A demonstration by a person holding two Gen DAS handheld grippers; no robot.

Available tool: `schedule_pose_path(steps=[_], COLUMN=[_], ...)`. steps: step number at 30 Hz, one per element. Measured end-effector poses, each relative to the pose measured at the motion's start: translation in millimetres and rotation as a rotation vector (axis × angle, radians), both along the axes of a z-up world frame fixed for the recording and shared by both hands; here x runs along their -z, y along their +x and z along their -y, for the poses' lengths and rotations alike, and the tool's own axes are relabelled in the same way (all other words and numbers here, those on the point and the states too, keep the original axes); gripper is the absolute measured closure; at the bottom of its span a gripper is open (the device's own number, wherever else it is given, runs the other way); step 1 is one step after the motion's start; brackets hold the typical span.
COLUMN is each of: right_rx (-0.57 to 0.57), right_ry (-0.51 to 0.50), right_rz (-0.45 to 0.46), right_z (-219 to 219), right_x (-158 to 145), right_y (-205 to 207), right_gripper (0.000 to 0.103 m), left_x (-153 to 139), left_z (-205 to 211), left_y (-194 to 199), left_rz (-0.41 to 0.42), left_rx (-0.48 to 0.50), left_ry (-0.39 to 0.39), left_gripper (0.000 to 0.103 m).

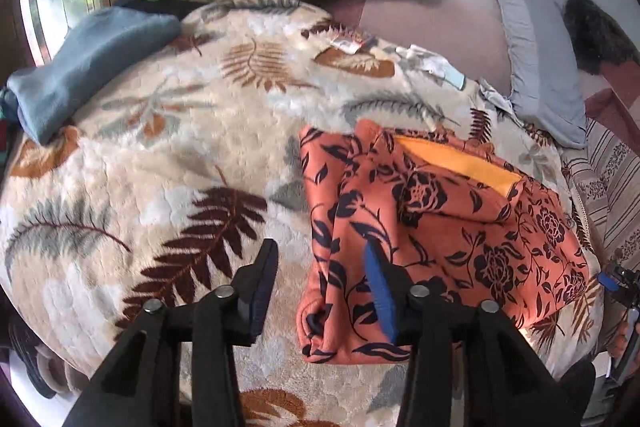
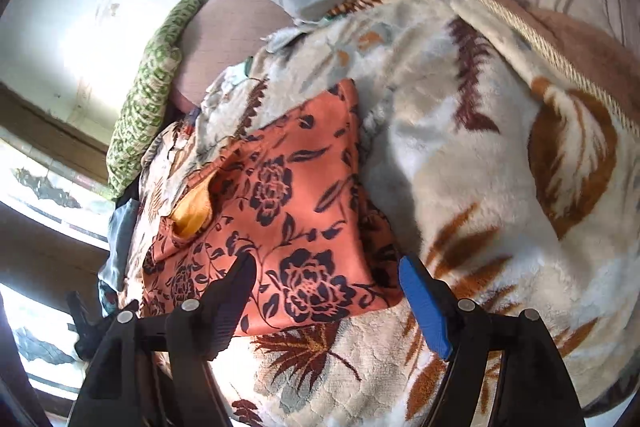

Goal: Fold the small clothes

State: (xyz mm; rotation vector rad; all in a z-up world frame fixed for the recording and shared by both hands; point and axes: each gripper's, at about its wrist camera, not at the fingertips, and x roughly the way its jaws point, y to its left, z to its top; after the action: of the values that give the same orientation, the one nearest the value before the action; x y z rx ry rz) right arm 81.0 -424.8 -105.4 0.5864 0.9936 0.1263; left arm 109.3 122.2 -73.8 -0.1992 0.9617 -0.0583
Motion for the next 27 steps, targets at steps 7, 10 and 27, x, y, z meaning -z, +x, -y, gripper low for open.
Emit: schedule_pose_path(steps=[7,10,27], right_rx=[-0.109,-0.076,-0.56], right_ry=[-0.294,-0.3,0.246], right_rz=[-0.202,-0.202,-0.322], right_z=[-25.7,-22.2,-281.4], right_x=[55.1,50.7,49.6], right_y=[31.0,30.2,162.8], right_gripper=[0.051,0.05,0.029], left_x=[41.4,71.0,40.1], left_z=[59.5,60.8,41.3], left_y=[-2.9,-1.2,-26.4], left_rz=[-0.085,-0.157,0.021], left_rx=[0.196,0.163,0.169], left_ry=[0.18,0.281,0.126], left_gripper=[0.045,0.044,0.043])
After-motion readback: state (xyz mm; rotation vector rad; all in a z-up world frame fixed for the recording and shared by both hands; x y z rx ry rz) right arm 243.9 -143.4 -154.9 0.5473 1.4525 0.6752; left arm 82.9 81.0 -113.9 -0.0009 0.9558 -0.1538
